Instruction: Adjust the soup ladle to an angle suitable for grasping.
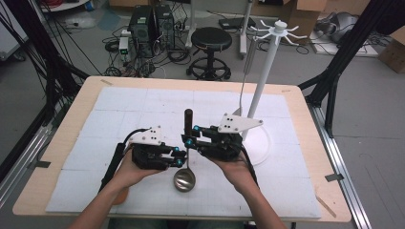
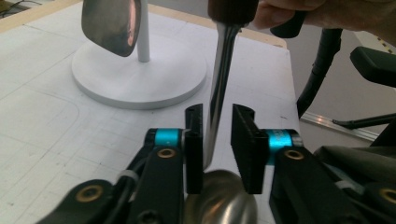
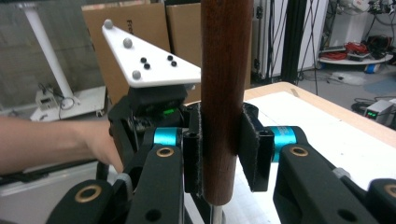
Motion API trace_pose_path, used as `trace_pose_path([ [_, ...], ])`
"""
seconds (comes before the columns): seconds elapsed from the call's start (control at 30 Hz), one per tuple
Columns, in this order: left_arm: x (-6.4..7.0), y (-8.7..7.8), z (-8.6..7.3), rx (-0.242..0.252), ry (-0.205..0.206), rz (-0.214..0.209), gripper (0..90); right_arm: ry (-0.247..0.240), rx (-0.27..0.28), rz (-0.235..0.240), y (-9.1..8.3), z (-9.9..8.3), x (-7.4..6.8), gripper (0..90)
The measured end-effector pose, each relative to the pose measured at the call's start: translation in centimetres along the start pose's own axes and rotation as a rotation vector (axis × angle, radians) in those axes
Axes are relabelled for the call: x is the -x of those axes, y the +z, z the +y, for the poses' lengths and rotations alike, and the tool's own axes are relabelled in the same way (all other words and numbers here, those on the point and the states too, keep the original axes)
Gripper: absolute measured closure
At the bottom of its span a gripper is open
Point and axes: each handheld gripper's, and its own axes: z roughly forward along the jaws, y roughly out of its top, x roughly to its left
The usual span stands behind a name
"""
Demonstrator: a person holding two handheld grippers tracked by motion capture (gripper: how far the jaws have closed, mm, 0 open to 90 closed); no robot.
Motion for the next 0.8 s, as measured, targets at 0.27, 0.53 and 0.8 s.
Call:
trace_pose_path([
  [0.27,-0.2,-1.3,-0.2,-0.007,-0.010,0.031,64.3,0.000,0.017,0.009,-2.3,1.3,1.3,73.3],
  [0.53,-0.5,-2.9,-0.6,0.014,-0.019,0.065,59.5,0.020,0.033,-0.061,-5.6,2.9,3.3,73.2],
  [0.8,-0.7,-4.8,-1.5,0.030,-0.035,0.085,55.5,0.023,0.041,-0.123,-7.9,4.5,4.7,73.2],
])
